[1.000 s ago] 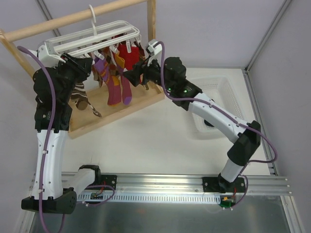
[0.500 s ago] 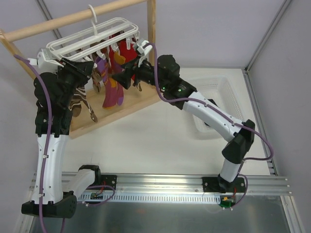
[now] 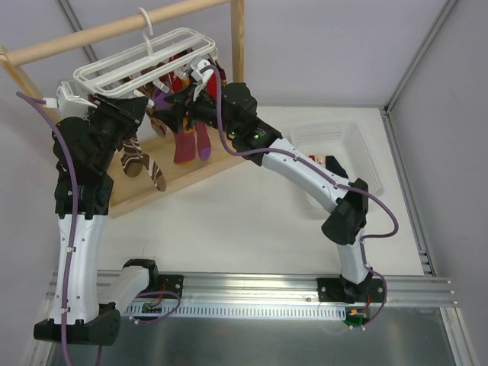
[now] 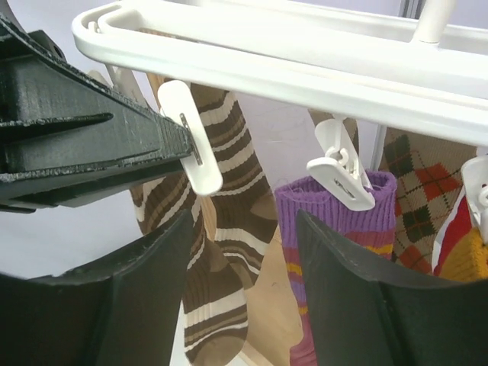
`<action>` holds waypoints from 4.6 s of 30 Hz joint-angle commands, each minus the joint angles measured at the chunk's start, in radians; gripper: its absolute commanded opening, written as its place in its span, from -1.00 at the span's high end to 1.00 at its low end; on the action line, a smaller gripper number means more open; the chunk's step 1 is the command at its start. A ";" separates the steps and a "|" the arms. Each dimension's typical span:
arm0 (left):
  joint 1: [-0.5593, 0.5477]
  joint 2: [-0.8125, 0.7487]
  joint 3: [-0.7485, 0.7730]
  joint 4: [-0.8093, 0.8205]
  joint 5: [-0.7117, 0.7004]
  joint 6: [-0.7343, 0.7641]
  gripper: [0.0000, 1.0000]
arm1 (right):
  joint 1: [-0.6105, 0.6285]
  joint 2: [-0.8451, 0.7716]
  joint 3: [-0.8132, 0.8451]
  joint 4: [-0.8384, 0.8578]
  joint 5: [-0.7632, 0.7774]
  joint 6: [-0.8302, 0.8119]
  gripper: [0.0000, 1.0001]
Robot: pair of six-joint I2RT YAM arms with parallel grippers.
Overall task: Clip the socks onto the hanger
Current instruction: Open the clamp at the hanger, then pick up the sock from the bin.
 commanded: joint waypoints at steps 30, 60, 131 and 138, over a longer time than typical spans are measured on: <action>-0.010 -0.050 -0.013 0.050 0.059 -0.014 1.00 | 0.039 0.062 0.092 0.232 -0.063 0.062 0.71; -0.010 -0.035 0.024 0.047 -0.057 0.116 0.34 | 0.041 -0.050 -0.051 0.254 -0.080 0.056 0.92; -0.010 -0.035 0.018 0.047 -0.077 0.217 0.83 | -0.402 -0.688 -0.712 -0.380 0.285 0.093 -0.84; -0.010 -0.032 0.018 0.045 -0.059 0.231 0.83 | -0.629 -0.667 -0.905 -0.467 0.491 0.140 -0.79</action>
